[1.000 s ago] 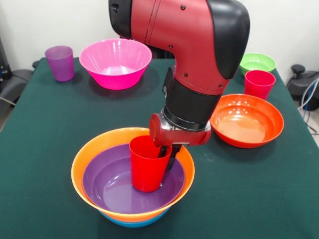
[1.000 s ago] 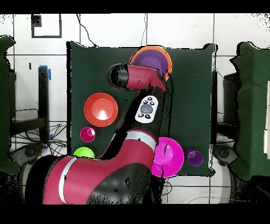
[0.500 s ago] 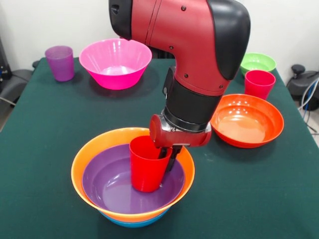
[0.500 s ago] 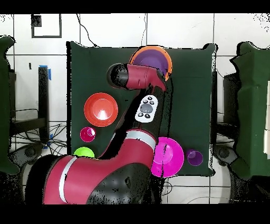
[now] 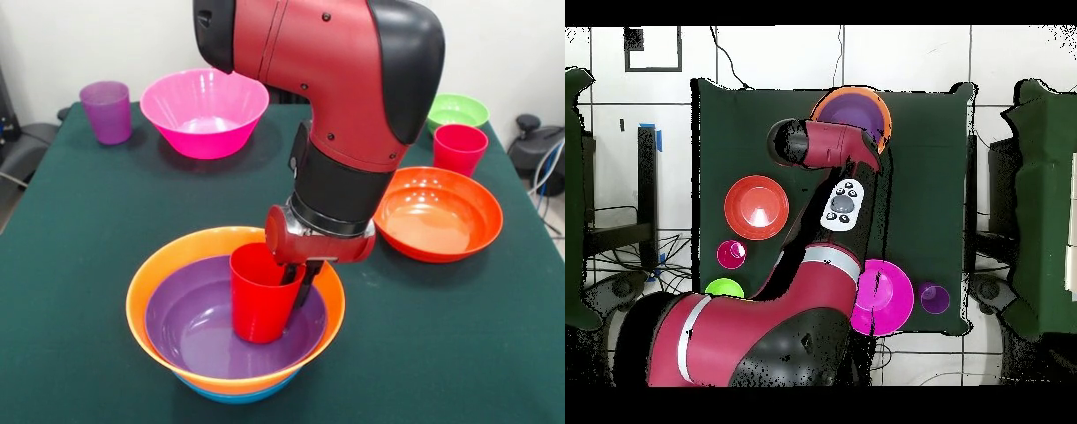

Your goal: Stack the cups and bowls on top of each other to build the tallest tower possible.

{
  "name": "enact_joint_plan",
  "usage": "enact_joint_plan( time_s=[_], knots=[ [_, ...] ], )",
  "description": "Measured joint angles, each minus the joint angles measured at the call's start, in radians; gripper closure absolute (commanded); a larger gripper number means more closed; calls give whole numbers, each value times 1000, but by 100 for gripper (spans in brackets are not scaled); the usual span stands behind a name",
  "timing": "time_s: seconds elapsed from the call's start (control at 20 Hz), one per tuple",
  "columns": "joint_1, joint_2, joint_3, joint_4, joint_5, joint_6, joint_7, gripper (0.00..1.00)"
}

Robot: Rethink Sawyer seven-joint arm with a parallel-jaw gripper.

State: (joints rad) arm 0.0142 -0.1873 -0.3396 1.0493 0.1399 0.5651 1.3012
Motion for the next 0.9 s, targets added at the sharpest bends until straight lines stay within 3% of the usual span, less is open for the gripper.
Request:
enact_joint_plan(
  time_s=[0.9],
  knots=[
    [-2,-22,9,10,0,35,0,100]
  ],
)
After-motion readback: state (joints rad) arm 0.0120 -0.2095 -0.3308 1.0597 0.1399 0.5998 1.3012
